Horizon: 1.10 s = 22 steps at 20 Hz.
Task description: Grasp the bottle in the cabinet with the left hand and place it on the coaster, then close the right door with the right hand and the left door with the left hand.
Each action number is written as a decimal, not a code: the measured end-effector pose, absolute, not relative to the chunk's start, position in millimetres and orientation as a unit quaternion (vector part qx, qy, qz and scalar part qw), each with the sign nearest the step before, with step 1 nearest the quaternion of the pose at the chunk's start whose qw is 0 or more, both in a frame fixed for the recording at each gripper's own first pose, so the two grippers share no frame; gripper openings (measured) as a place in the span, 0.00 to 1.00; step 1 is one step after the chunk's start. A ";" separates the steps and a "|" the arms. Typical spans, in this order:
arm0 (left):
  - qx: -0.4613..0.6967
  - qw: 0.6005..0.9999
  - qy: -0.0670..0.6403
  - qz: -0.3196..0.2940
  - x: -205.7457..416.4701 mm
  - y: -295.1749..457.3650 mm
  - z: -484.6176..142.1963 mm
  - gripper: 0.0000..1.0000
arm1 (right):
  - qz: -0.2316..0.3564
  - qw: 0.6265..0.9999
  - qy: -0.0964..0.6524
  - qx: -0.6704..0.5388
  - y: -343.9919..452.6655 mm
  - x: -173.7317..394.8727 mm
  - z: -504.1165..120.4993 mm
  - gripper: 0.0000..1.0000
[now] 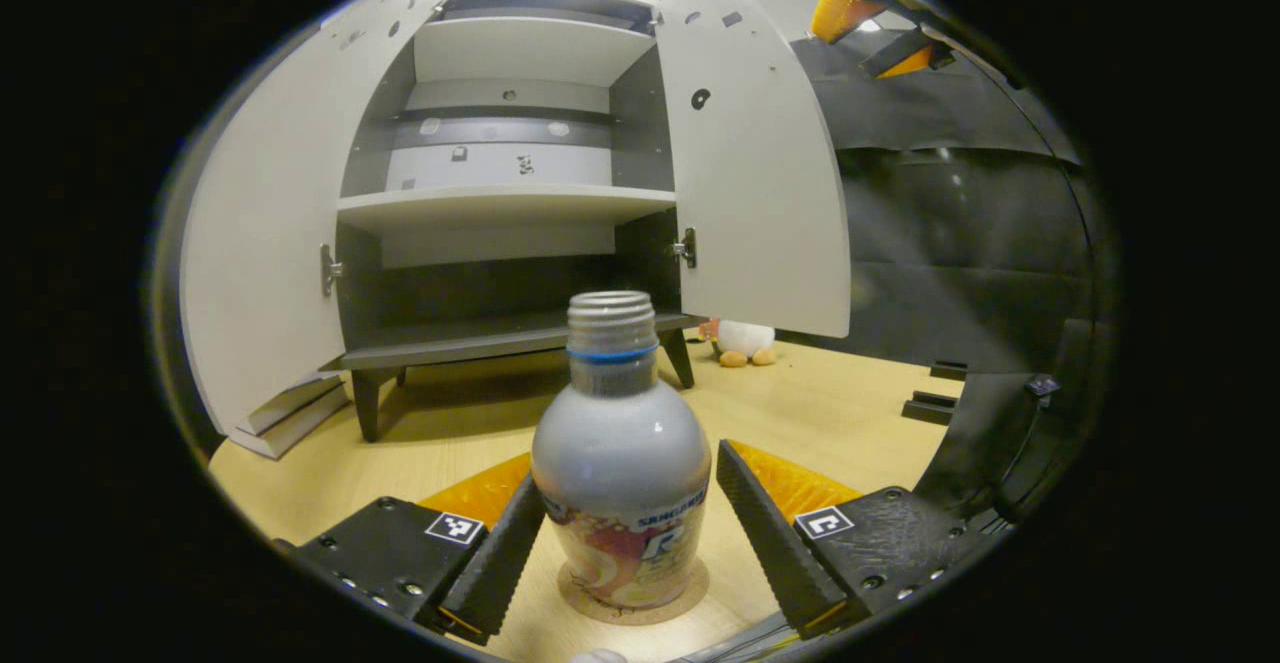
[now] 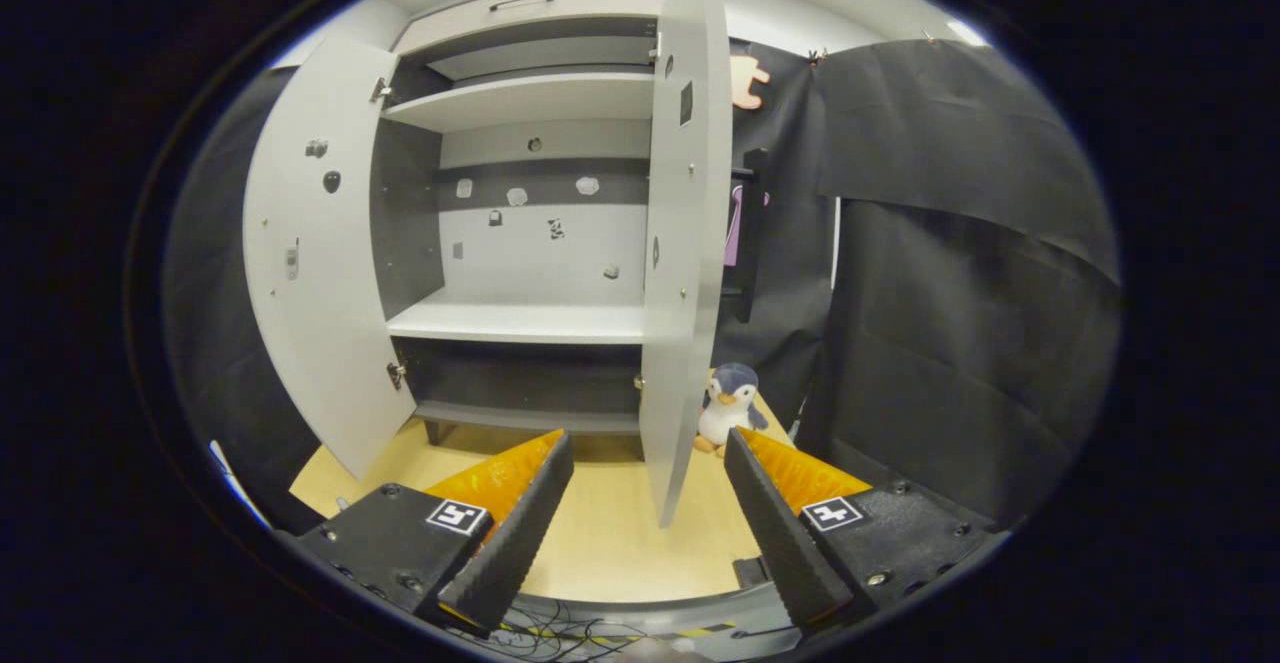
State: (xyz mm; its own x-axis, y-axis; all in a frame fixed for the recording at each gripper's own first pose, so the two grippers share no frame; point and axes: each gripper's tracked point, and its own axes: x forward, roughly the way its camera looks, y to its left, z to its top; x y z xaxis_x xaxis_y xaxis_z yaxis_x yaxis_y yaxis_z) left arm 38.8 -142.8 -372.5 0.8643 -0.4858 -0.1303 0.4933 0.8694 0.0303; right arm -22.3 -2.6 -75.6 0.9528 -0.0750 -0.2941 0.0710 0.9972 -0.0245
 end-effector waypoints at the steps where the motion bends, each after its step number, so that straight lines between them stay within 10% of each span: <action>1: 0.031 0.965 0.056 -0.256 39.8 -143.8 -364.3 0.99 | -0.038 0.988 0.149 -0.004 -3.4 -22.9 -76.5 0.97; 22: 0.033 0.966 -0.075 -0.245 34.7 -145.1 -50.8 0.97 | -0.061 0.995 0.053 0.055 -42.0 -38.9 -58.1 0.99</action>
